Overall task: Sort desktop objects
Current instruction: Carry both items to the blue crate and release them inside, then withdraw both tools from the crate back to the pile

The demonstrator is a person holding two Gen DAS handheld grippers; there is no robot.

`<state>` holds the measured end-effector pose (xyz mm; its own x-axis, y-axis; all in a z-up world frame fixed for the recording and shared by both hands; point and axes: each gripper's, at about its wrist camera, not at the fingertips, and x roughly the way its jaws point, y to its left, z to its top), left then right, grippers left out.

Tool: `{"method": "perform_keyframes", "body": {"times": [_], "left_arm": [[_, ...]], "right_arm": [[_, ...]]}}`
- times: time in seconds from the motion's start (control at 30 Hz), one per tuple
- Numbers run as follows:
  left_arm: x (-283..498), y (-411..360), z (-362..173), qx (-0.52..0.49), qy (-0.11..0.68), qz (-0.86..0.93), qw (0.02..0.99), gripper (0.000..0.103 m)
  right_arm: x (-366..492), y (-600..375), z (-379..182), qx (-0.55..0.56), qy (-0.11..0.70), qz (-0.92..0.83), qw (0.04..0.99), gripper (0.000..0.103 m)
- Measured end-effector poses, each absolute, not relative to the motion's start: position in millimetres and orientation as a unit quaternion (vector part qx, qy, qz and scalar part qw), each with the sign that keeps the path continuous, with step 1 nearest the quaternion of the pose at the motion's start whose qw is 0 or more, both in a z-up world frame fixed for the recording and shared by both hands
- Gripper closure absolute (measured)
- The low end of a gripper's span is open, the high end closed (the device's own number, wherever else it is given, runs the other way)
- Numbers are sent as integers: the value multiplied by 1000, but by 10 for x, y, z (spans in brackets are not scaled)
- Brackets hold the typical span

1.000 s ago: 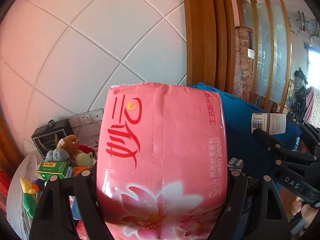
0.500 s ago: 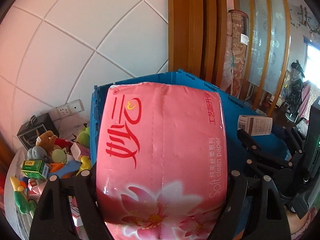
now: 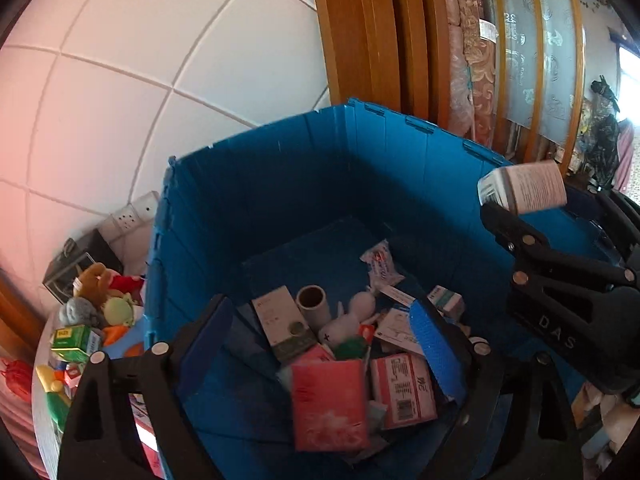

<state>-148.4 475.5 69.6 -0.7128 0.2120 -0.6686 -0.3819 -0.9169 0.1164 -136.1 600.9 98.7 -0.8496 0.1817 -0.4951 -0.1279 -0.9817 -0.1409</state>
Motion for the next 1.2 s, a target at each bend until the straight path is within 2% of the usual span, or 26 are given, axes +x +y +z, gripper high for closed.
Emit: {"method": "perform_keyframes", "body": {"times": [0.1, 0.23, 0.43, 0.73, 1.0, 1.2], "left_arm": [[-1490, 4696, 699, -343, 110, 918, 166, 12], [-1487, 4687, 690, -343, 104, 918, 171, 12], [-1449, 4702, 690, -334, 107, 921, 167, 12], [-1445, 4634, 711, -326, 93, 928, 155, 12], [-1324, 4378, 843, -296, 49, 940, 161, 12], [-985, 4050, 1073, -219, 56, 962, 152, 12]], "right_arm": [[-1369, 6030, 976, -265, -42, 959, 88, 33], [-1371, 6058, 1000, -267, -27, 959, 89, 12], [-1389, 6029, 993, -273, -34, 956, 96, 5], [-1386, 6050, 988, -275, -26, 956, 98, 1], [-1331, 6056, 933, -286, -3, 953, 97, 0], [-1139, 5815, 1012, -269, -10, 959, 85, 0]]}}
